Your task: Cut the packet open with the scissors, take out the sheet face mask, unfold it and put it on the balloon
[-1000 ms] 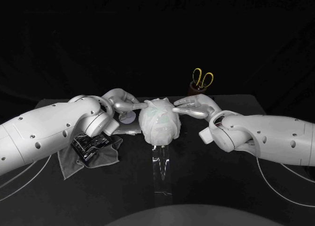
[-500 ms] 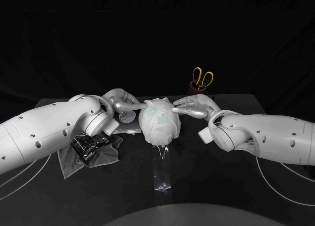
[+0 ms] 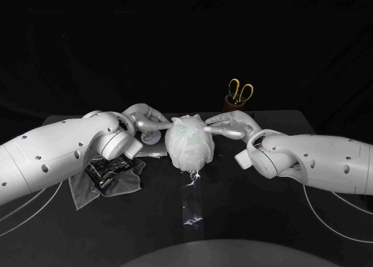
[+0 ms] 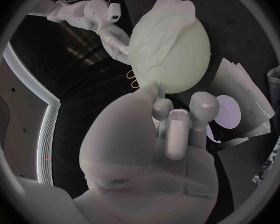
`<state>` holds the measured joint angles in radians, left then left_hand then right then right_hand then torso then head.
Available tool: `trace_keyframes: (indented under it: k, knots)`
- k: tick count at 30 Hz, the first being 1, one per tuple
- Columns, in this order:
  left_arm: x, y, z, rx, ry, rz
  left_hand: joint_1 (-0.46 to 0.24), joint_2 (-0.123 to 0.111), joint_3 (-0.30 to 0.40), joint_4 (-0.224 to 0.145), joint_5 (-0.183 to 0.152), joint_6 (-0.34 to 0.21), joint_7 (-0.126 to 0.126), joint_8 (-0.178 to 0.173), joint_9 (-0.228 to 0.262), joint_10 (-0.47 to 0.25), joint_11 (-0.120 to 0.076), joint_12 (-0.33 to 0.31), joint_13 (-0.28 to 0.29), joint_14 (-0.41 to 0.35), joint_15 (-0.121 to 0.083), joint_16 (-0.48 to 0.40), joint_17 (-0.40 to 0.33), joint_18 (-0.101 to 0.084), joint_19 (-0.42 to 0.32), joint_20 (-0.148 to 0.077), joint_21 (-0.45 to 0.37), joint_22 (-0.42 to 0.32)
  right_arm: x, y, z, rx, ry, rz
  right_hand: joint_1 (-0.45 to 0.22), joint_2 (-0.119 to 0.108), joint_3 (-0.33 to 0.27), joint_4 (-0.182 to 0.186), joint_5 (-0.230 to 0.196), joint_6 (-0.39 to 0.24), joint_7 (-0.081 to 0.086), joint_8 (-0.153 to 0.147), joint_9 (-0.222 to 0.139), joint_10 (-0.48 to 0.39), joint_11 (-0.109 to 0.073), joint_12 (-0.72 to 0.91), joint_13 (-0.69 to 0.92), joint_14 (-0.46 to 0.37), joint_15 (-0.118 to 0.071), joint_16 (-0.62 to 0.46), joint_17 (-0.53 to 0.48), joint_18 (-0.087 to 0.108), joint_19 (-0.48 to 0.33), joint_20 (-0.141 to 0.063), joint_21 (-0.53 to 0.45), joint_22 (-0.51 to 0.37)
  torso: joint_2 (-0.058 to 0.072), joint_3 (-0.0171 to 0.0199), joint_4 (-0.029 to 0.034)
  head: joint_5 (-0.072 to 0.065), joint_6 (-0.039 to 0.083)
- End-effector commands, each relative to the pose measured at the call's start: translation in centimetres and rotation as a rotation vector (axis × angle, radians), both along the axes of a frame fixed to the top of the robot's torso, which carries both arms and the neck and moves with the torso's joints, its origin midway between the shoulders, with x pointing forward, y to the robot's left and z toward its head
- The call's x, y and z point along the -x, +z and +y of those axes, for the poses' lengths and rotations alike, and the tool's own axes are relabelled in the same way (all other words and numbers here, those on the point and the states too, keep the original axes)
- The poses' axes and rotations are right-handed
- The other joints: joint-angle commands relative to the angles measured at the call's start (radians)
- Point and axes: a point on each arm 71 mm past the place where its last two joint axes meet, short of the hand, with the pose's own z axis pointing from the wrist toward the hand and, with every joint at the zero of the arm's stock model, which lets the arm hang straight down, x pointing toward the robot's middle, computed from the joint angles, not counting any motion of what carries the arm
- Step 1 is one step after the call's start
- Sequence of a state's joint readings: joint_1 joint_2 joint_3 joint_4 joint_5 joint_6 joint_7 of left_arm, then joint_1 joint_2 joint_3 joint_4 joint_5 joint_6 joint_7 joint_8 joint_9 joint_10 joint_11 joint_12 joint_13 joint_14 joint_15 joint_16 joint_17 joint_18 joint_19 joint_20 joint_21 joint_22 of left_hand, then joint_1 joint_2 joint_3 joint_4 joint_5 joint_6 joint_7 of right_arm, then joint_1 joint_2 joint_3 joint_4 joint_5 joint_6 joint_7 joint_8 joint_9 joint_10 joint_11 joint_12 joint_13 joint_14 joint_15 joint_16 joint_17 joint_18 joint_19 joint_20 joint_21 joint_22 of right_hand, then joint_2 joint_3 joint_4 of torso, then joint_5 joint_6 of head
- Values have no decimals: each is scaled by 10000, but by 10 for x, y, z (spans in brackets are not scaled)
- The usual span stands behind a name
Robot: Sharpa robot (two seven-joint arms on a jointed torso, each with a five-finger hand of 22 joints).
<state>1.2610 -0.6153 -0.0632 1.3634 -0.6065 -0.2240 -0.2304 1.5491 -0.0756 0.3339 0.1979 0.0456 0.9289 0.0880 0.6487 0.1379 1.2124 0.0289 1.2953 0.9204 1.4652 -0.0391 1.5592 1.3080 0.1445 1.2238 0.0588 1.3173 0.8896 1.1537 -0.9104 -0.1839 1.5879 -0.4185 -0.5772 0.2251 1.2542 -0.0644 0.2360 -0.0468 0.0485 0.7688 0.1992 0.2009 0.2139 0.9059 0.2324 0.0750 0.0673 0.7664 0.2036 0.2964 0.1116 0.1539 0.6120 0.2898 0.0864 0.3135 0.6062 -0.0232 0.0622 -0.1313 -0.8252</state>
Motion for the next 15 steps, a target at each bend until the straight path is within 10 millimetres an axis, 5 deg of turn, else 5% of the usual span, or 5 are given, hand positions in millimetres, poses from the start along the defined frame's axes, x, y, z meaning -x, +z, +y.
trace_keyframes:
  k: [1,15]
  knots:
    - [1,3,-4,705,18,14,51,-103,527,-93,37,89,25,138,207,366,-141,39,212,712,-82,66,1394,-189,26,-75,72,78,1,0,3,10,279,-35,108,-19,-48,-2,-5,52,901,-56,-4,81,19,-68,-13,87,16,-61,-13,-46,-69,6,-60,-13,-3,-1,-3,4,-10]
    - [-3,4,3,1228,729,-12,-1088,-1004,3356,-789,11,-50,15,665,1047,834,-163,108,819,808,-104,54,1697,-255,241,-105,288,471,1,0,3,21,260,-36,108,-24,-78,-1,-8,60,900,-59,-4,90,20,-71,-17,84,19,-86,-22,-50,-101,7,-78,-41,-4,0,-2,11,-9]
